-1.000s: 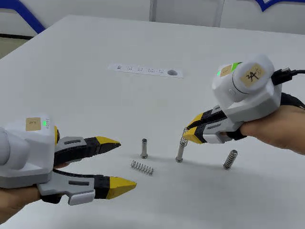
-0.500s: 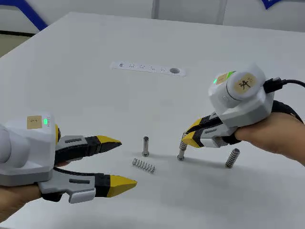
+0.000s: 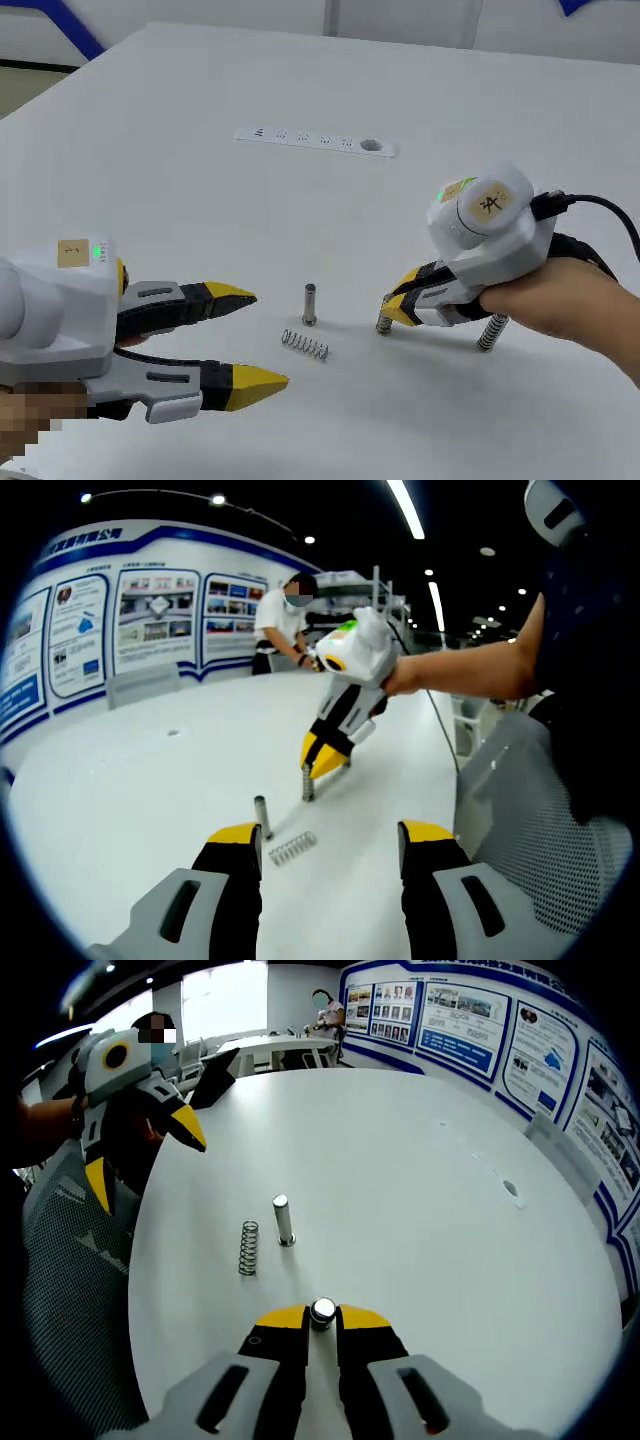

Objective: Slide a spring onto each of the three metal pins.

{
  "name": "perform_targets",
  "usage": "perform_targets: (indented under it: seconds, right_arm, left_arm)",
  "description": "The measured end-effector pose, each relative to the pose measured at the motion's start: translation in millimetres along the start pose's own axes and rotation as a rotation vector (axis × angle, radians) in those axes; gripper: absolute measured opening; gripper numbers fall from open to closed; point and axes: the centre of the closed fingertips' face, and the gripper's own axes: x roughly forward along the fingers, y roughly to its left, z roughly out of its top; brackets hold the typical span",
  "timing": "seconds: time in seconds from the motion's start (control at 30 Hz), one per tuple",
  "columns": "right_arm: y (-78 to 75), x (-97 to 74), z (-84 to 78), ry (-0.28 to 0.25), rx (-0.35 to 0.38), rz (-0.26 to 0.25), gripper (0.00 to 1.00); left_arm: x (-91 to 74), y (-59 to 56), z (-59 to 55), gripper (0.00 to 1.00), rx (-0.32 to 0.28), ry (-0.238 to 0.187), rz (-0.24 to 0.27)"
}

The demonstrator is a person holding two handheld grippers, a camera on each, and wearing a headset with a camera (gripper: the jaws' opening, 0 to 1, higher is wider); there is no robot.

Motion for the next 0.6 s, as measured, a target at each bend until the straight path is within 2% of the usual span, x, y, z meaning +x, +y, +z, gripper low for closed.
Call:
perform_targets:
  seconds: [0.27, 0.6]
  right_arm:
    - [1.2, 1.1, -3.8, 0.005, -0.009, -0.005, 0.12]
    - [5.5, -6.5, -20.4, 0.031, 0.001, -0.019, 0.12]
  left_arm:
    - [-0.8, 0.4, 1.5, 0.56, 0.001, -0.006, 0.003]
    - [-0.9, -0.4, 0.9, 0.56, 0.003, -0.006, 0.001]
